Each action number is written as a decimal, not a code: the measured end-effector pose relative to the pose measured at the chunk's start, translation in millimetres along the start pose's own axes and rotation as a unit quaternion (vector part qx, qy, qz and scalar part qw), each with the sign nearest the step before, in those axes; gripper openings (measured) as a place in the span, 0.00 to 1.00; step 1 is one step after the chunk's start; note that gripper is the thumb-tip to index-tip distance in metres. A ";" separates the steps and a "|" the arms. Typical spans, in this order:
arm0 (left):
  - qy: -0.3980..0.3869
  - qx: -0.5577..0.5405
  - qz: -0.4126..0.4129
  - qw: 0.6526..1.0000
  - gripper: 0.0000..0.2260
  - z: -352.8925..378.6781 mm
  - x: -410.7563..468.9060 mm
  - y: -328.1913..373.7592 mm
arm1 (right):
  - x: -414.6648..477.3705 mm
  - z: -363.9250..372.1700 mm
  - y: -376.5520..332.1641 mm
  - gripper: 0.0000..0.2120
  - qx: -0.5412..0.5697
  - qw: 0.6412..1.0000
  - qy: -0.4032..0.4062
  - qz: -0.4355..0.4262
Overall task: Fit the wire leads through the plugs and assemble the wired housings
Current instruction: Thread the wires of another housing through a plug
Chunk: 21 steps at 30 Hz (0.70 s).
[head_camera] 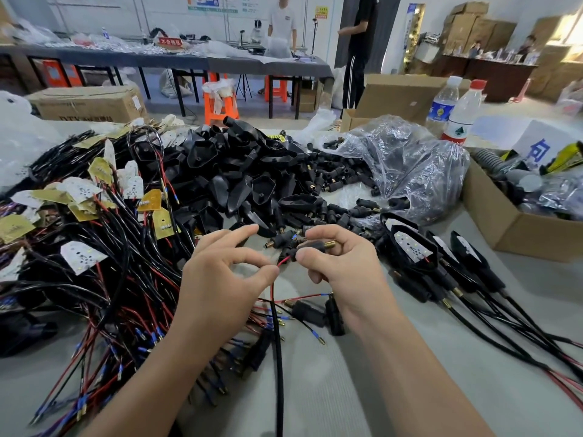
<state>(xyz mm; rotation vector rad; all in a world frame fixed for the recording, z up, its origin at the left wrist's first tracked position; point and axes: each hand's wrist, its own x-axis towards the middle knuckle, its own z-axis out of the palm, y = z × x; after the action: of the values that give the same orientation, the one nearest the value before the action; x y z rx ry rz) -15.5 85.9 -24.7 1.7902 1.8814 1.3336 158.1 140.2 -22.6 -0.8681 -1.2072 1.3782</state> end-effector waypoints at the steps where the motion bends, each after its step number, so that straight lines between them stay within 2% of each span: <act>1: -0.009 -0.004 -0.005 1.000 0.11 0.1 0.5 -0.8 | 0.0 0.2 0.4 0.12 0.004 1.000 0.001 0.004; 4: -0.024 -0.023 -0.008 0.999 0.09 1.1 0.4 -2.2 | -2.0 5.5 3.7 0.16 -0.016 1.000 -0.009 0.020; 9: -0.018 -0.090 -0.032 0.995 0.10 4.2 3.1 -4.4 | 0.1 5.2 5.6 0.15 -0.008 0.999 -0.019 0.051; 14: -0.012 -0.160 -0.050 0.986 0.13 9.2 3.8 -4.2 | 1.0 9.2 3.2 0.03 0.072 0.990 -0.053 0.106; 17: 0.006 -0.156 -0.064 0.986 0.03 9.5 1.4 0.2 | 0.6 12.1 -2.0 0.15 0.151 0.977 -0.052 0.141; 21: 0.004 -0.129 -0.060 0.990 0.10 8.4 -0.6 3.4 | -1.1 13.6 -2.3 0.19 0.112 0.987 -0.034 0.108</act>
<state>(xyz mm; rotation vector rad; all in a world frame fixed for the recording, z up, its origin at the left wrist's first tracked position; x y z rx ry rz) -7.2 88.5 -27.2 1.5235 1.7000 1.4650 145.8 136.3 -17.4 -0.8145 -1.0070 1.6949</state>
